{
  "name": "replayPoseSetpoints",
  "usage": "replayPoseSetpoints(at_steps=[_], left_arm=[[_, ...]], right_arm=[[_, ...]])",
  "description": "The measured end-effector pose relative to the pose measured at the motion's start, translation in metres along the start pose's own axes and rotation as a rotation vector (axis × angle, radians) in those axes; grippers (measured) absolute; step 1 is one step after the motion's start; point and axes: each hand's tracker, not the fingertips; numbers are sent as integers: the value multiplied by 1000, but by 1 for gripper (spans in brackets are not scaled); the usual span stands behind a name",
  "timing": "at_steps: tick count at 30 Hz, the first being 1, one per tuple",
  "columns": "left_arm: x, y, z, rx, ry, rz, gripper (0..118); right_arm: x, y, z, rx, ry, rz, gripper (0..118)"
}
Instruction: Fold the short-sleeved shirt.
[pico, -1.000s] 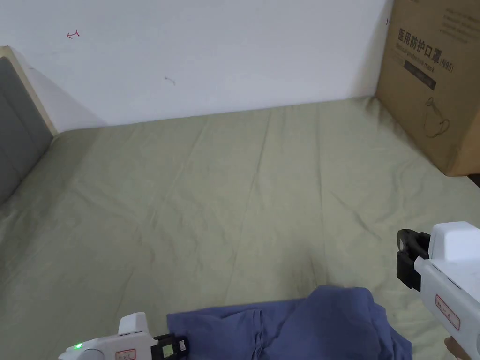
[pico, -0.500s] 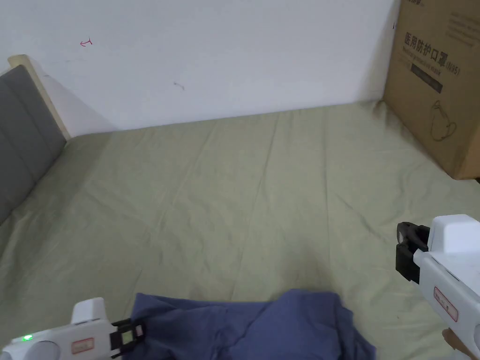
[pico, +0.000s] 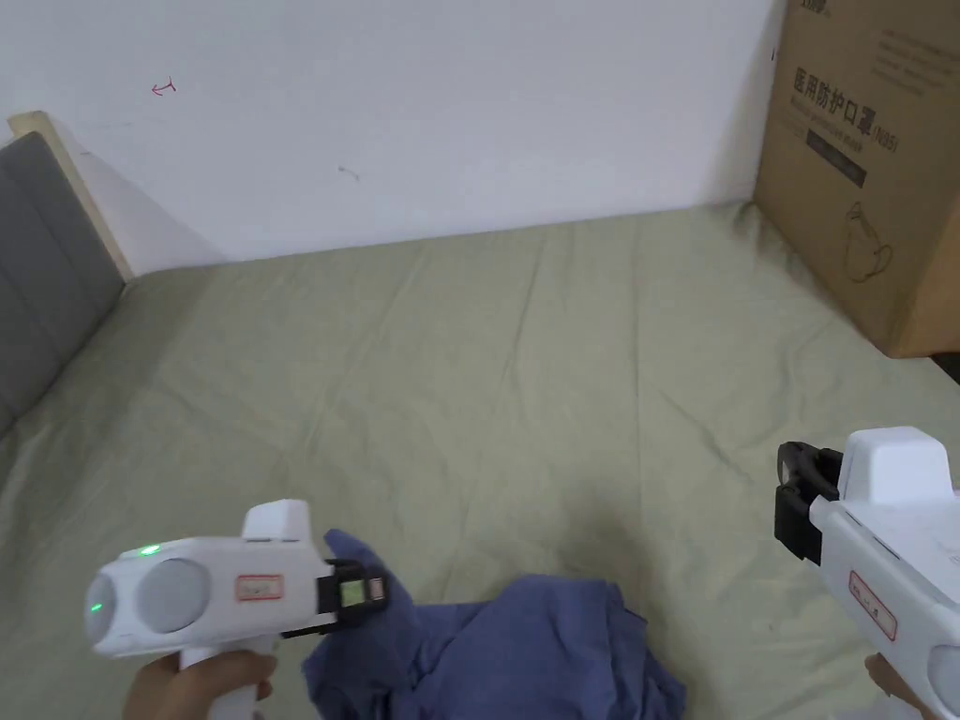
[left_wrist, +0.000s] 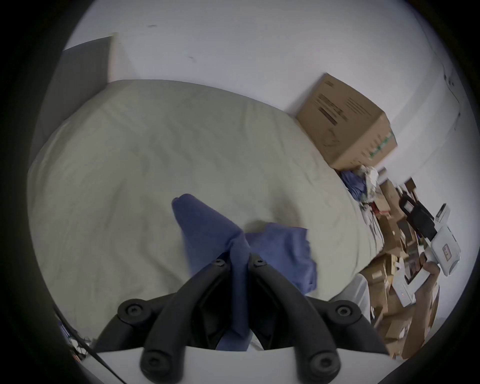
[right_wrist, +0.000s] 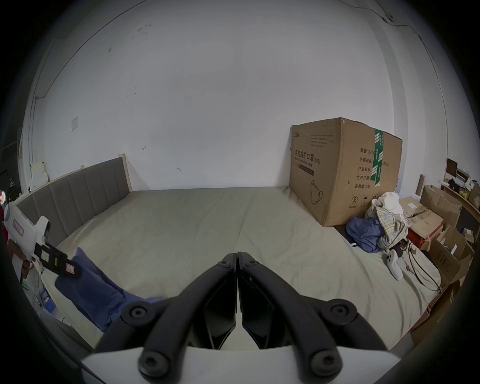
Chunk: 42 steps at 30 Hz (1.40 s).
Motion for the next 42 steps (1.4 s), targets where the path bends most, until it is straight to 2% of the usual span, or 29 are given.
replayPoseSetpoints(at_steps=[7, 11, 15, 16, 17, 19, 21, 22, 25, 30, 32, 34, 36, 39, 42], left_arm=[[88, 8, -82, -126, -85, -104, 8], [121, -7, -142, -213, -26, -184, 8], [137, -30, -183, -269, -13, -194, 9], [141, -36, -191, -300, 10, -237, 11], [144, -39, -194, -302, 12, -252, 18], [146, -41, -190, -258, 2, -267, 50], [146, -38, -177, -229, -89, -223, 83], [145, -35, -167, -194, -101, -210, 91], [142, -28, -127, -37, -109, -221, 93], [122, -20, -75, 193, 10, -263, 93], [110, -23, -68, 251, 70, -262, 90], [98, -31, -64, 297, 104, -252, 74], [87, -39, -68, 312, 111, -247, 70], [72, -53, -85, 317, 135, -228, 8], [65, -72, -99, 322, 153, -225, 0]], right_arm=[[22, -8, 4, 4, -25, -16, 0], [35, -13, 5, -2, -48, -29, 0], [42, -17, 5, -9, -65, -33, 0], [43, -18, 5, -13, -69, -34, 0], [43, -19, 5, -16, -69, -35, 0], [43, -19, 6, -18, -72, -33, 0], [43, -19, 6, -17, -74, -31, 0], [43, -19, 6, -15, -75, -33, 0], [42, -17, 5, -13, -74, -37, 0], [35, -13, 4, -2, -64, -39, 0], [32, -12, 3, 2, -57, -37, 0], [29, -12, 2, 2, -50, -36, 0], [27, -12, 2, 1, -45, -36, 0], [24, -13, 2, -1, -36, -38, 0], [23, -14, 3, -6, -34, -33, 0]])
